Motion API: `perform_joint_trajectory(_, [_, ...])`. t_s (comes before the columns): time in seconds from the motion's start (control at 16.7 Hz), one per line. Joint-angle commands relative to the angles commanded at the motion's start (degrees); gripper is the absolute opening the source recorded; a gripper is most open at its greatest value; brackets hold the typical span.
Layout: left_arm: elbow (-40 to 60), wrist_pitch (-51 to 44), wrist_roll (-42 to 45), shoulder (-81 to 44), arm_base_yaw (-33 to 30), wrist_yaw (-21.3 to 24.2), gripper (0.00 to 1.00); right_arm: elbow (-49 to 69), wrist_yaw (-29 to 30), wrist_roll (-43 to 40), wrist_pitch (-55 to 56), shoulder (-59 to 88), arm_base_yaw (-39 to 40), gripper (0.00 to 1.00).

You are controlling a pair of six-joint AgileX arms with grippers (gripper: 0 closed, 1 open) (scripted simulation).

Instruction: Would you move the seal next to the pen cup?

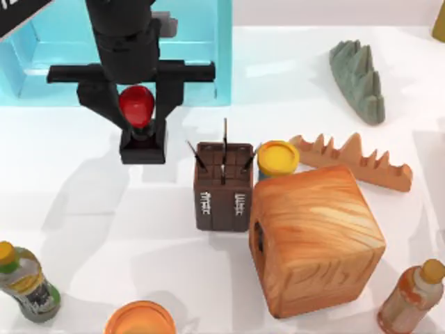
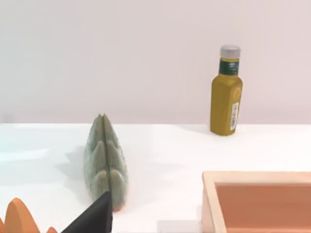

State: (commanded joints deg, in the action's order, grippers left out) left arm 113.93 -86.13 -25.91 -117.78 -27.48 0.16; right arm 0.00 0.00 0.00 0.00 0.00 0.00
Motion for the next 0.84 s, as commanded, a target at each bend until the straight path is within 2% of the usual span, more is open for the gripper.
perform_joint_trajectory(0.48, [0.0, 0.0, 0.0, 0.0, 0.0, 0.0, 0.98, 0.0, 0.0, 0.0, 0.0, 0.0, 0.0, 1.0])
perform_joint_trajectory(0.84, [0.0, 0.0, 0.0, 0.0, 0.0, 0.0, 1.0, 0.0, 0.0, 0.0, 0.0, 0.0, 0.0, 1.0])
